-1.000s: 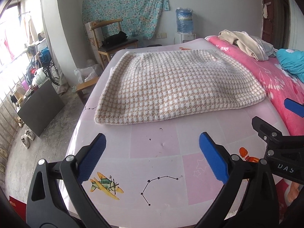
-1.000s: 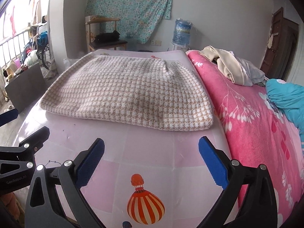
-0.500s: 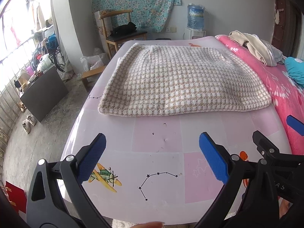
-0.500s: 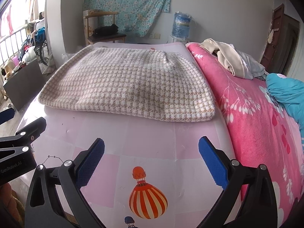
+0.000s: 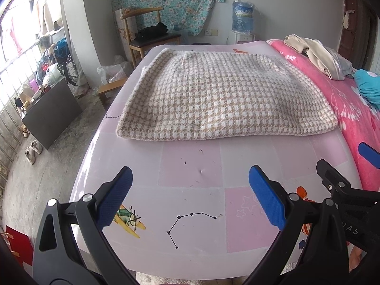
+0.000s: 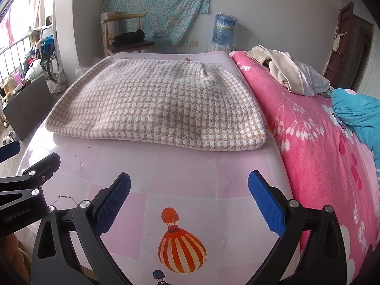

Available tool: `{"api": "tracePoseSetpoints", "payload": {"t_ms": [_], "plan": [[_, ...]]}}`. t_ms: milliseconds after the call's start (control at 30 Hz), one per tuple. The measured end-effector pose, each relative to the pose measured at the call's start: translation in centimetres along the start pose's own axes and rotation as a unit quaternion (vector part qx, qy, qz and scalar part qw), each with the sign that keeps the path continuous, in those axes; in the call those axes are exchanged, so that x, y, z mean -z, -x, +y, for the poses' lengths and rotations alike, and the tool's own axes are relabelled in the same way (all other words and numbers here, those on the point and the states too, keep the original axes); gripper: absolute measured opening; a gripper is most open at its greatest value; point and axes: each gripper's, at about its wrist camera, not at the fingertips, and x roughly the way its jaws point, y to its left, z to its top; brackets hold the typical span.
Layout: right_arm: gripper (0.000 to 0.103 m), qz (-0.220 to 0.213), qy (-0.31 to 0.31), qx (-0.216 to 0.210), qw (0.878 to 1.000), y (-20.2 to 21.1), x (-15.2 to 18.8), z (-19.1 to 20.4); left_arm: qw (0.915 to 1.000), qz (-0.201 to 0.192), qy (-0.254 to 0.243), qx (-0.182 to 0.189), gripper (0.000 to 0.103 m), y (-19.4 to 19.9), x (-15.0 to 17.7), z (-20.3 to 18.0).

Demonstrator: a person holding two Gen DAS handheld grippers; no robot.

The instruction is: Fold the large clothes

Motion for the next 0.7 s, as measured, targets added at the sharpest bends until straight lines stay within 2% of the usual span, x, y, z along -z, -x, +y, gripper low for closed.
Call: {"api": "tracePoseSetpoints", "payload": {"t_ms": [700], "plan": [[0.097, 0.003, 0.002, 0.002, 1.000, -0.06, -0.17, -0.22, 0.9998, 0.010, 0.009, 0.012, 0.095, -0.28, 0.12, -0.07]]}}
